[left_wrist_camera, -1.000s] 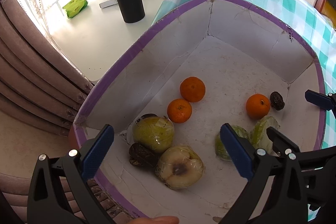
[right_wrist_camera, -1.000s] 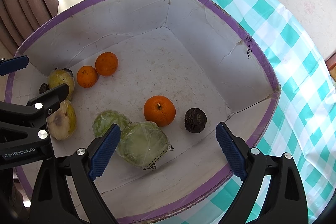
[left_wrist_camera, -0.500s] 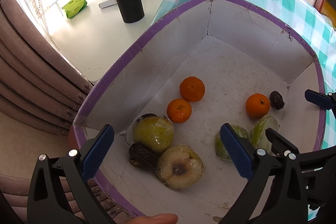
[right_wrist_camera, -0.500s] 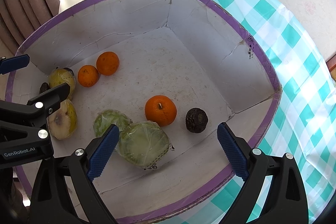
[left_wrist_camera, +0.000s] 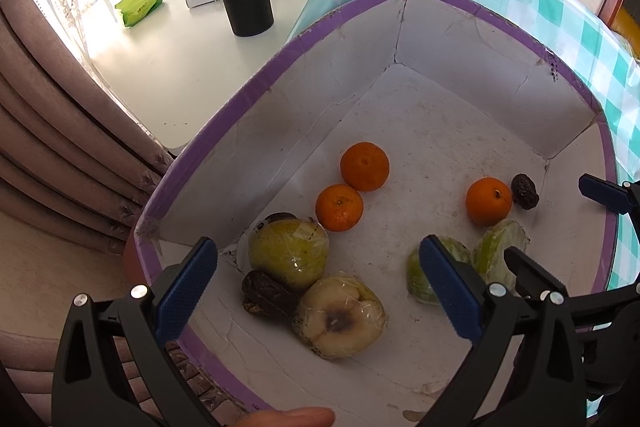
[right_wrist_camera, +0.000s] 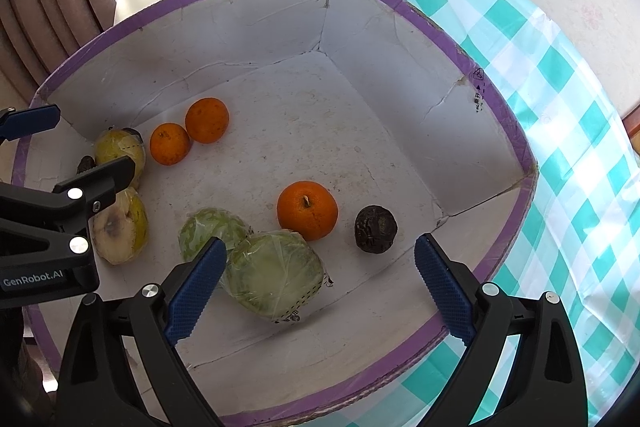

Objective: Organize fruits

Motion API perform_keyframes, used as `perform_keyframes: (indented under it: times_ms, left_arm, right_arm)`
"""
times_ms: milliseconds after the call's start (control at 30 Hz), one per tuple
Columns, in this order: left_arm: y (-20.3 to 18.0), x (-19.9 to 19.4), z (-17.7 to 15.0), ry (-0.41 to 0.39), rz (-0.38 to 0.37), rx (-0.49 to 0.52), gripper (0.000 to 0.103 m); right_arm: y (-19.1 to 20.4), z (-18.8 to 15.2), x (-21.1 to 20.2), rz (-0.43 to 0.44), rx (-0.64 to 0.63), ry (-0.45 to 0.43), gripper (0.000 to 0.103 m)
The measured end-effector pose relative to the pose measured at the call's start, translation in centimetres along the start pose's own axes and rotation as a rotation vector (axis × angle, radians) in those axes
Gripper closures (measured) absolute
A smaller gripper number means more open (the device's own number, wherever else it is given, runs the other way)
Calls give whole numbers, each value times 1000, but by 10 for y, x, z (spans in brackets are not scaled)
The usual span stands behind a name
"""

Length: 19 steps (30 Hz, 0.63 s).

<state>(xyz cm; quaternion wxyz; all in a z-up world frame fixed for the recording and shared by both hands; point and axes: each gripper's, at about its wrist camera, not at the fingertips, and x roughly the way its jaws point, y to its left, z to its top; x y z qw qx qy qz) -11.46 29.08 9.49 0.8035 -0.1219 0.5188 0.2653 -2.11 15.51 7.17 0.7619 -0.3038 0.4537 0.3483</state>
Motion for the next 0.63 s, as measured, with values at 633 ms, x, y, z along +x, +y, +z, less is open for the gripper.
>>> perform_keyframes:
  times_ms: [633]
  left_arm:
    - [5,-2,0,-29,47,-36,10]
  right_arm:
    - [-3,-1,-5,27,11,-32,11]
